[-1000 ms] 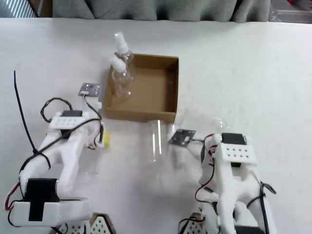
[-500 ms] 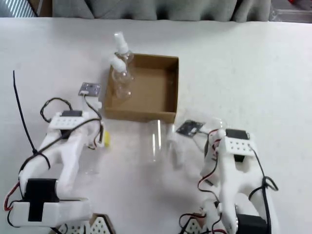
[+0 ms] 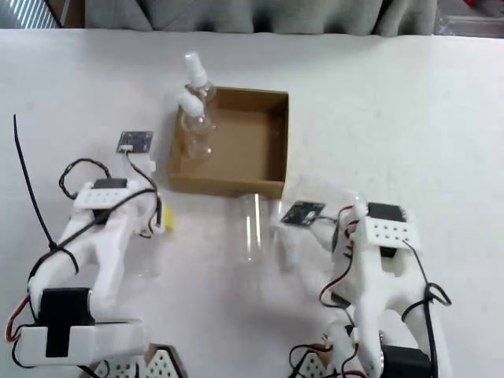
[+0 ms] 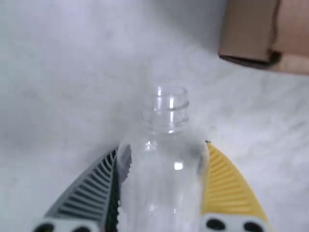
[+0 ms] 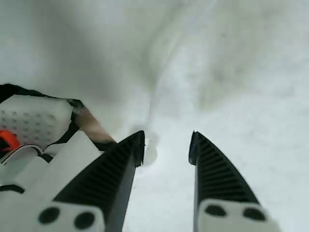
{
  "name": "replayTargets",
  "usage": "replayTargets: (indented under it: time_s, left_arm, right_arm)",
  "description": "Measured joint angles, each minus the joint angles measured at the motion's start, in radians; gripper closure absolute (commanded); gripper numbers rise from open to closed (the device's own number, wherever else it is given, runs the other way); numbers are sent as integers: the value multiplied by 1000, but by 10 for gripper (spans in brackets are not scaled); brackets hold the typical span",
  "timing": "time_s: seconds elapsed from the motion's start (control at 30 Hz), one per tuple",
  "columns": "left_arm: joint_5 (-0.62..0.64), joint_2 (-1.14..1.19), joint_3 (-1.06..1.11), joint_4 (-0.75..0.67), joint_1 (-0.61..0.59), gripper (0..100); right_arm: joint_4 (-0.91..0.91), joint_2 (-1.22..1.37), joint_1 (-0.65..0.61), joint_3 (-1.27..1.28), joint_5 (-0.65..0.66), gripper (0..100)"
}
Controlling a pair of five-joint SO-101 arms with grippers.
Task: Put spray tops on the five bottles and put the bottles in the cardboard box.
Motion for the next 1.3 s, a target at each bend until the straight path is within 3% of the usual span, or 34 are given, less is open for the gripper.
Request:
replayTargets:
  time_s: [0.2,0.47,0.63,0.73,1.07,1.3]
  left_arm:
    - [0,0,0,0,0,979]
    - [0,0,0,0,0,979]
    - [0,0,0,0,0,979]
    - [0,0,0,0,0,979]
    - [0,0,0,0,0,979]
    - [0,0,0,0,0,979]
  right_arm:
    - [-28,-152,-167,110,-110,858]
    - [-187,-226,-187,203,-183,857]
    - [-316,-135,-95,216,-183,881]
    - [-334,-114,-44,207,-181,993]
    - [-385,-84,255,123,-181,982]
    - [-479,-83,523,23,-60,982]
